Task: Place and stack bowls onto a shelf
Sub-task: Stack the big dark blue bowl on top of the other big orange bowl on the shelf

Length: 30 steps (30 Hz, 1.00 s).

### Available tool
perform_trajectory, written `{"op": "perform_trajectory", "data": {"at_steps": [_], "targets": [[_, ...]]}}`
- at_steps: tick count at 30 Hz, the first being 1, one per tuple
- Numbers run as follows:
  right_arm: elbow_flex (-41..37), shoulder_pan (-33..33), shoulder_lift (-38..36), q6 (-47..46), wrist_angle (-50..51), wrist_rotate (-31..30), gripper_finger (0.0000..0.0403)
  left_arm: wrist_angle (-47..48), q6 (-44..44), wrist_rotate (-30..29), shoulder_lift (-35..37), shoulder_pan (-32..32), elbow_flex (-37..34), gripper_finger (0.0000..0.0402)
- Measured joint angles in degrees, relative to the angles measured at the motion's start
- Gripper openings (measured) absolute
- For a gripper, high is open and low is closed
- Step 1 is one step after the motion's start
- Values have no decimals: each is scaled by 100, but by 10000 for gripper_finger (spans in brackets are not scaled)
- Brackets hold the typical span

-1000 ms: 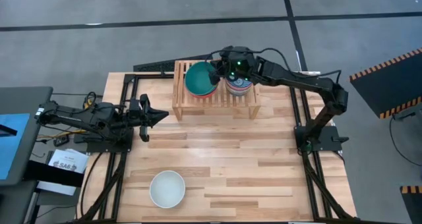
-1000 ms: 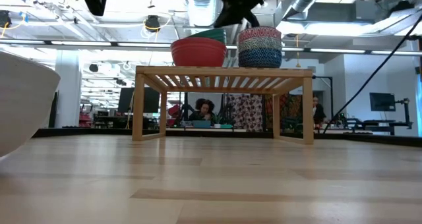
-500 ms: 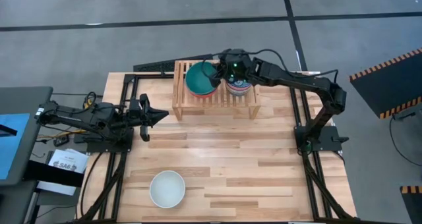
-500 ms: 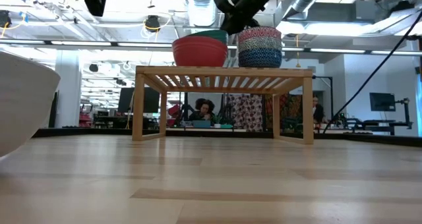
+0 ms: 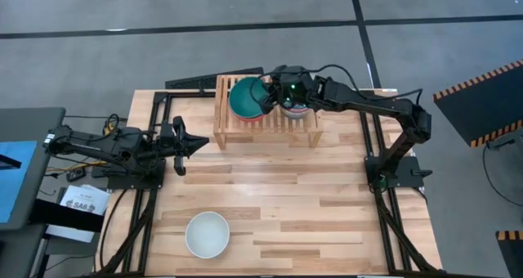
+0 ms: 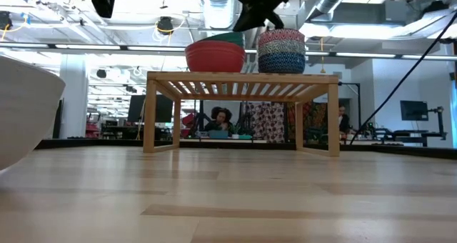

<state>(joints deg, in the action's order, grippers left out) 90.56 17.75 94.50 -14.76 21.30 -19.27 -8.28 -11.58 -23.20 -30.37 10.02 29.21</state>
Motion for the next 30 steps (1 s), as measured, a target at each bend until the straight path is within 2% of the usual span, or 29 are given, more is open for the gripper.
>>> {"op": "perform_trajectory", "data": {"at_steps": [3, 7, 9, 14, 19, 23, 30], "targets": [[0, -80, 4, 68, -97, -50, 16, 3, 42, 0, 0, 0, 0, 0], [0, -129, 4, 220, 10, -605, 16, 3, 44, -7, 0, 0, 0, 0], [0, -73, 4, 217, -74, -641, 16, 3, 56, -19, 0, 0, 0, 0], [2, -28, 71, -179, -338, -722, 16, 5, 66, -166, 0, 0, 0, 0], [0, -180, 388, -409, -648, -1244, 16, 4, 75, -226, 0, 0, 0, 0], [9, -194, 580, -420, -1006, -1303, 16, 3, 6, -264, 0, 0, 0, 0], [-5, -212, 770, -493, -780, -1431, 16, 4, -11, -266, 0, 0, 0, 0]]}}
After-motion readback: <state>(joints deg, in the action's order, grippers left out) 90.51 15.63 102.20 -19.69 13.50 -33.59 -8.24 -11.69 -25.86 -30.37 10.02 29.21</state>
